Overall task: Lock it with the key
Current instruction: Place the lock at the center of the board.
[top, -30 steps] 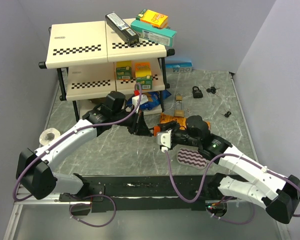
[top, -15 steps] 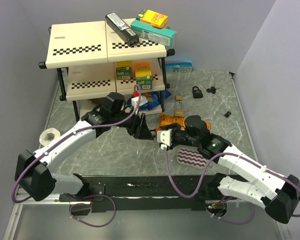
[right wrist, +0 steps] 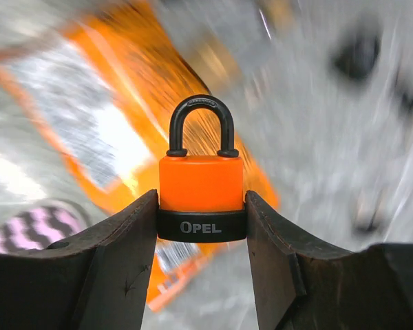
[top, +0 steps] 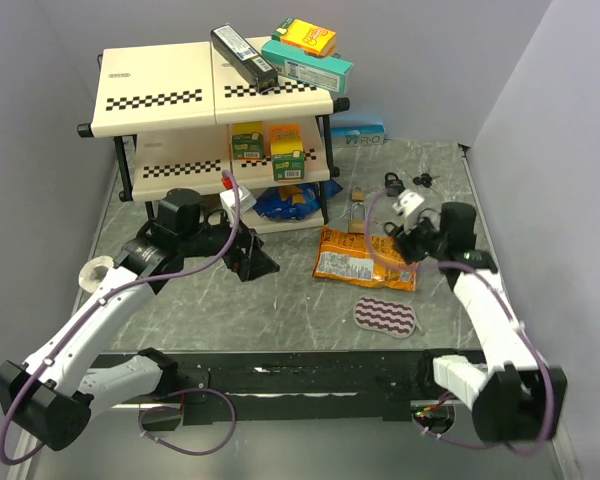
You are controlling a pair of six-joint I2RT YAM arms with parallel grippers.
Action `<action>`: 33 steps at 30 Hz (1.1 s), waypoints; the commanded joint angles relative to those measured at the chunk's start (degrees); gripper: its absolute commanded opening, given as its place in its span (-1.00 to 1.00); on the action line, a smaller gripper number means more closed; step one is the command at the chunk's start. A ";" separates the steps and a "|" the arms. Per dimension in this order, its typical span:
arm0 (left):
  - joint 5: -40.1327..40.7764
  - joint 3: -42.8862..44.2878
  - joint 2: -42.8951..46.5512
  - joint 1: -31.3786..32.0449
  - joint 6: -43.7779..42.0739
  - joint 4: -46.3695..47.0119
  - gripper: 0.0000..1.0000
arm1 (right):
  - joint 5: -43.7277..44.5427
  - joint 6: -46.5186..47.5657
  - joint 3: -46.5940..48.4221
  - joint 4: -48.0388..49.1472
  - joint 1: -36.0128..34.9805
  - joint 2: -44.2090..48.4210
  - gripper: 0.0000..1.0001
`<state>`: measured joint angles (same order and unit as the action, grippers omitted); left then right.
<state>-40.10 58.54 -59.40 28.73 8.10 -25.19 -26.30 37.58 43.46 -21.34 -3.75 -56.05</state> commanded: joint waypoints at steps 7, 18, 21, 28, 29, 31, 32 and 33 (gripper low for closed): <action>12.99 -0.88 0.16 -1.48 -1.61 -1.88 0.93 | 6.16 -17.19 16.12 0.68 15.61 -24.62 -1.00; 19.44 1.22 -1.78 -1.75 -2.91 -4.69 0.93 | 9.08 -22.55 27.37 1.04 17.46 -41.85 -1.00; 19.09 0.87 -1.78 -1.75 -2.91 -4.78 0.93 | 9.52 -23.17 29.56 0.69 17.46 -44.66 -1.00; 18.39 0.96 -3.09 -1.75 -2.82 -3.99 0.93 | 8.99 -25.28 32.39 -0.01 17.11 -48.80 -1.00; 18.30 0.96 -3.44 -1.75 -2.74 -3.90 0.93 | 8.99 -25.37 32.65 -0.28 16.85 -49.50 -1.00; 17.95 1.31 -3.80 -1.75 -2.65 -3.81 0.93 | 9.34 -25.63 32.91 -0.71 16.49 -50.29 -1.00; 17.86 1.66 -4.23 -1.75 -2.56 -3.90 0.93 | 9.69 -25.72 34.05 -1.59 16.06 -51.08 -1.00; 17.51 1.75 -4.50 -1.75 -2.47 -3.81 0.93 | 10.48 -25.98 34.23 -1.77 15.88 -51.35 -1.00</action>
<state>-21.65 57.87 -63.16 27.20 5.37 -29.98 -17.02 13.47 73.30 -22.90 13.08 -106.32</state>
